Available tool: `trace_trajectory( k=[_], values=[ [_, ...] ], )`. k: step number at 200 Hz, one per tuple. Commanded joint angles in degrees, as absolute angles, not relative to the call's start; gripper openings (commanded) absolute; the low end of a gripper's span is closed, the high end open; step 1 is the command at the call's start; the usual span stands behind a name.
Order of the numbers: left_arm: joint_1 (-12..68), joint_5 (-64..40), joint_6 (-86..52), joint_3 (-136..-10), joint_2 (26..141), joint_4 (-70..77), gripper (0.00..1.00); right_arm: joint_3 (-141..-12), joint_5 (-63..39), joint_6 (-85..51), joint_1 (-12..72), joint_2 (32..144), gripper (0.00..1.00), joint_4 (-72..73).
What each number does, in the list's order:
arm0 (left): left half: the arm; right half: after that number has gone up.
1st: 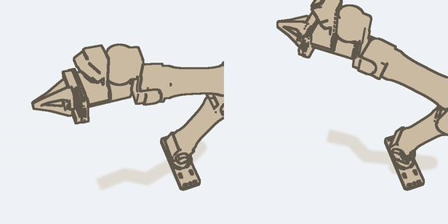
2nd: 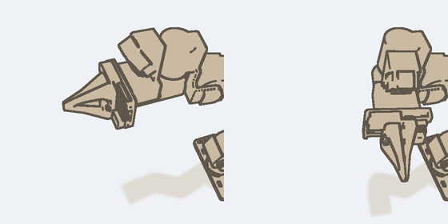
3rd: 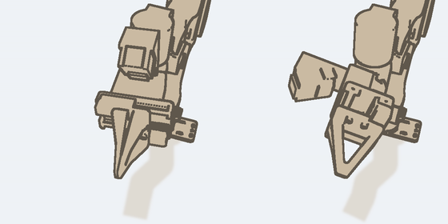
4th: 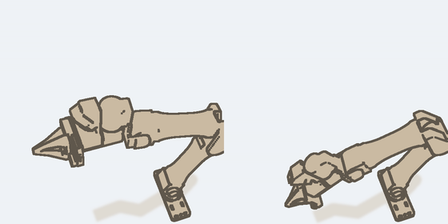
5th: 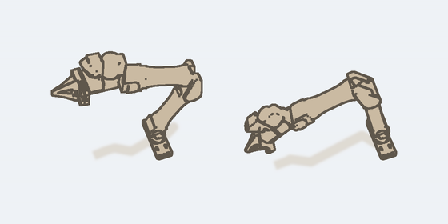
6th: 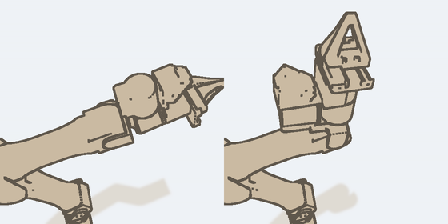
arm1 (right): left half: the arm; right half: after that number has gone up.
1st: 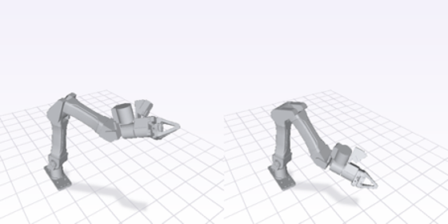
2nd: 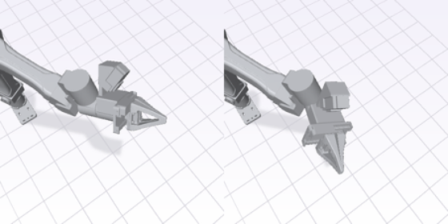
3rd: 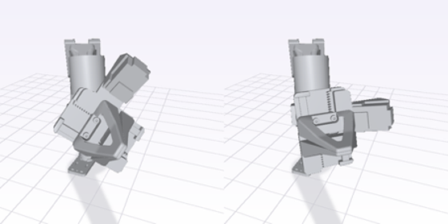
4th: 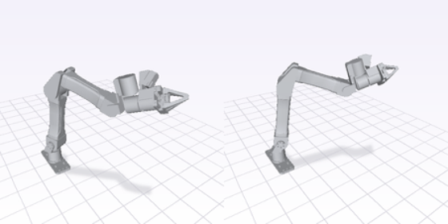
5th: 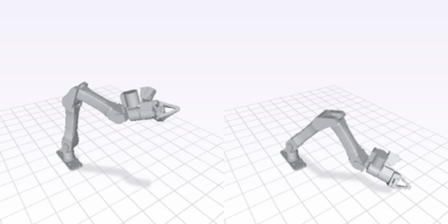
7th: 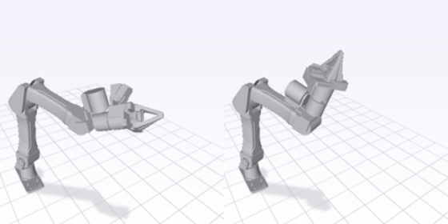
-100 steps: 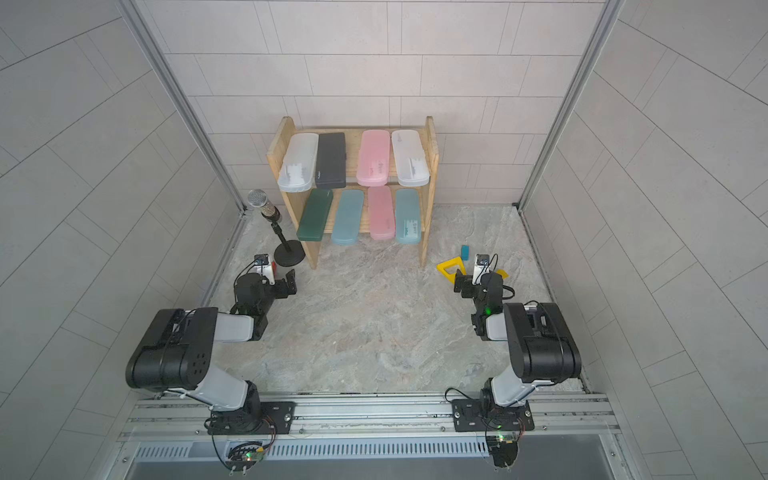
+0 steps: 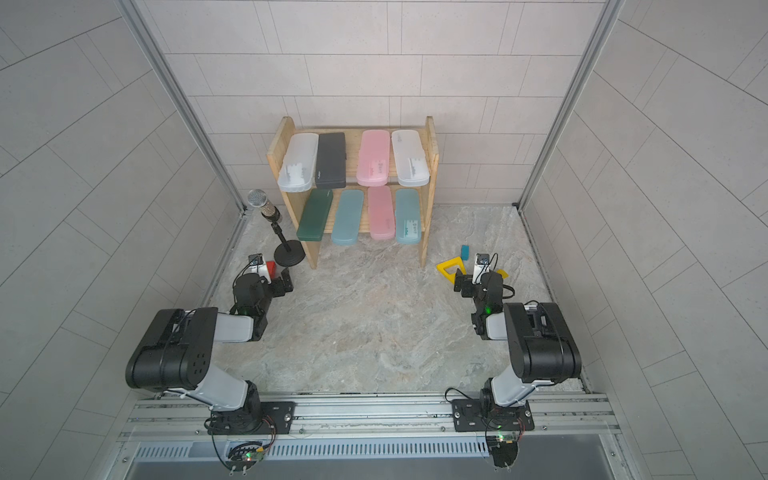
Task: Remove the pencil cases from the shelf
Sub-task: Pick up the pencil case from the shelf.
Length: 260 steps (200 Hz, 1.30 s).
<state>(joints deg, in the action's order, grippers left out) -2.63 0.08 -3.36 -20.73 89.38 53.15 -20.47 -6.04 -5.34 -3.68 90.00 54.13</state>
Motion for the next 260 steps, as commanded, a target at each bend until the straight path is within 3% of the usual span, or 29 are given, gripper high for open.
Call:
trace_trajectory(
  k=[1,53,82,96,107,125,146,186,211,260],
  values=[
    [-2.3,0.1,-3.4,-21.5,89.7,53.1,1.0,-21.3,-6.1,-5.2,-3.4,89.6,1.0,53.8],
    [-2.4,-2.0,-2.5,-21.7,85.0,49.7,1.0,-20.5,-3.9,-6.0,-3.4,87.3,1.0,53.8],
    [-2.9,11.6,-14.2,-22.5,68.1,34.1,1.0,-20.4,4.9,-6.6,-2.0,77.2,1.0,45.3],
    [-3.5,7.2,-19.9,-21.0,60.9,33.7,1.0,-20.7,9.8,-10.0,-1.1,70.0,1.0,39.8],
    [-3.4,3.3,-24.6,-23.3,55.6,26.4,1.0,-24.9,10.2,-14.2,-1.1,63.4,1.0,27.2],
    [-3.5,-3.1,-32.1,-28.4,49.0,13.4,1.0,-35.1,6.1,-18.3,-0.6,57.9,1.0,6.1],
    [-3.5,-13.8,-44.0,-30.9,42.1,6.6,1.0,-42.8,2.8,-18.3,1.7,53.9,1.0,-7.7],
    [-3.4,-28.2,-73.3,-25.3,36.8,16.3,1.0,-49.7,-2.4,-20.1,4.6,49.8,1.0,-25.5],
    [-1.4,-30.4,-79.0,-25.5,37.1,17.7,1.0,-52.3,-1.8,-19.0,7.9,49.8,1.0,-31.8],
    [5.2,-24.4,-81.6,-23.9,41.0,22.2,1.0,-51.8,-2.1,-20.4,10.4,49.7,1.0,-33.7]
  ],
)
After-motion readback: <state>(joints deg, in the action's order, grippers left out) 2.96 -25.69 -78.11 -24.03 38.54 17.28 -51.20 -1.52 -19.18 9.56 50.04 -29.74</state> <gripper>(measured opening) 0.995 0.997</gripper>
